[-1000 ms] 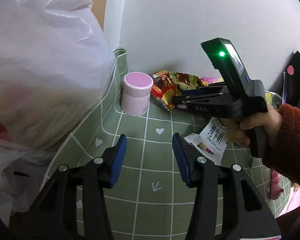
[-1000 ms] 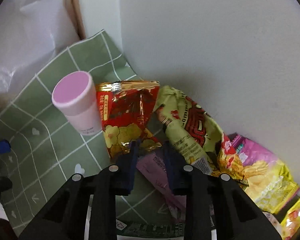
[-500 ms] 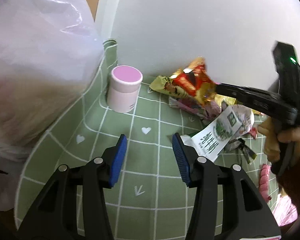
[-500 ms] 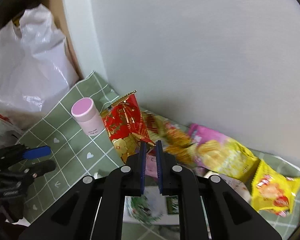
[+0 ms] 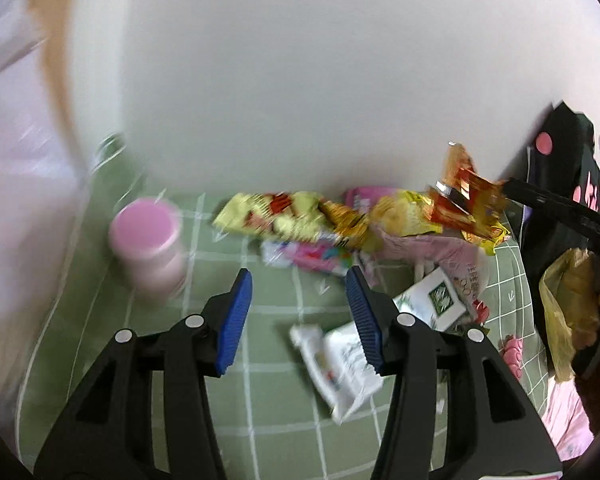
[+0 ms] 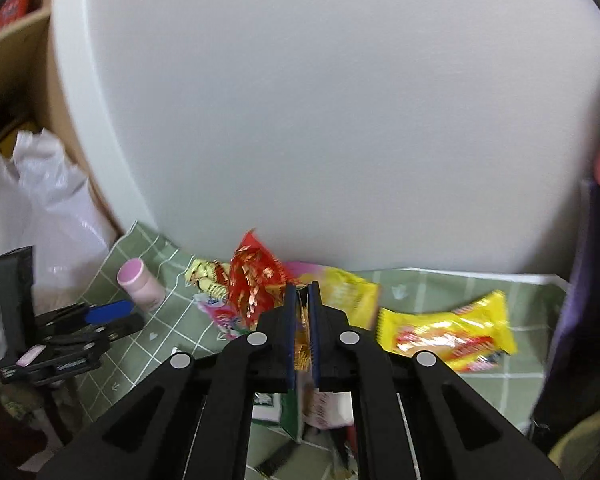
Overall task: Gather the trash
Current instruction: 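Grasp a gold snack wrapper with the left gripper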
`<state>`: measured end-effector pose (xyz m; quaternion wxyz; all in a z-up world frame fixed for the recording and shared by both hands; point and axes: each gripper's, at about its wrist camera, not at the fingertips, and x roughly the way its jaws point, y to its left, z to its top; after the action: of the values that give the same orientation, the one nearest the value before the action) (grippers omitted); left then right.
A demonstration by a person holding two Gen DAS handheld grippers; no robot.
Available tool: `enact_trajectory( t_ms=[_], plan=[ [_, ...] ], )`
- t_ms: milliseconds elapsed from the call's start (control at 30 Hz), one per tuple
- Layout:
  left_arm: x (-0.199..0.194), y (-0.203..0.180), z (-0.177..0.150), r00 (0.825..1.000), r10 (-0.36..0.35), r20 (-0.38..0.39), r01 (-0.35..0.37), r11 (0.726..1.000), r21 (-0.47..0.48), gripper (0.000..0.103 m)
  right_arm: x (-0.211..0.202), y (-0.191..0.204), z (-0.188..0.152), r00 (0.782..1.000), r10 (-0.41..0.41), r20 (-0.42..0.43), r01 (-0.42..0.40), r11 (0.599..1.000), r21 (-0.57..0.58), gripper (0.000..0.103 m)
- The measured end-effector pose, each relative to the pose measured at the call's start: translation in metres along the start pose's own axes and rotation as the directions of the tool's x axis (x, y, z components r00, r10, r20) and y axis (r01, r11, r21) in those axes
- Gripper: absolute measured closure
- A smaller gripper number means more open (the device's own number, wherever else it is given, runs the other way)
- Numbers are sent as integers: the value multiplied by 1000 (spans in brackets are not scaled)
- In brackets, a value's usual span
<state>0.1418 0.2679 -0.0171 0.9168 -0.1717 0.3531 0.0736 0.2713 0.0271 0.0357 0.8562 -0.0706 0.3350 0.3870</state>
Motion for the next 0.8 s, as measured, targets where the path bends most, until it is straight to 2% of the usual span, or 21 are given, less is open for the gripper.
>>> enact_trajectory(
  t_ms=[200, 433, 500, 600, 667, 700, 767, 800],
  plan=[
    [36, -18, 26, 999, -9, -41, 13, 994, 105, 56, -17, -27, -27, 995, -96, -26, 97, 995, 39, 96],
    [70, -23, 54, 999, -8, -40, 14, 988, 151, 54, -28, -63, -73, 976, -172, -136, 189, 975, 119, 96],
    [85, -22, 58, 999, 16, -48, -8, 986, 168, 54, -33, -73, -84, 973, -170, -159, 194, 969, 150, 96],
    [104, -19, 59, 995, 59, -78, -45, 985, 167, 54, -37, -73, -94, 981, -117, -154, 143, 974, 175, 96],
    [109, -16, 54, 993, 46, -110, -30, 990, 138, 54, -42, -74, -100, 981, -117, -154, 143, 975, 168, 94],
    [111, -16, 48, 990, 26, -139, -10, 993, 116, 54, -45, -76, -104, 981, -123, -153, 148, 976, 161, 92],
    [110, -19, 38, 986, 1, -165, 17, 994, 105, 54, -46, -76, -107, 981, -120, -151, 142, 979, 147, 66],
    [107, -24, 30, 984, -17, -180, 37, 994, 104, 54, -47, -76, -110, 983, -106, -151, 127, 982, 141, 64]
  ],
)
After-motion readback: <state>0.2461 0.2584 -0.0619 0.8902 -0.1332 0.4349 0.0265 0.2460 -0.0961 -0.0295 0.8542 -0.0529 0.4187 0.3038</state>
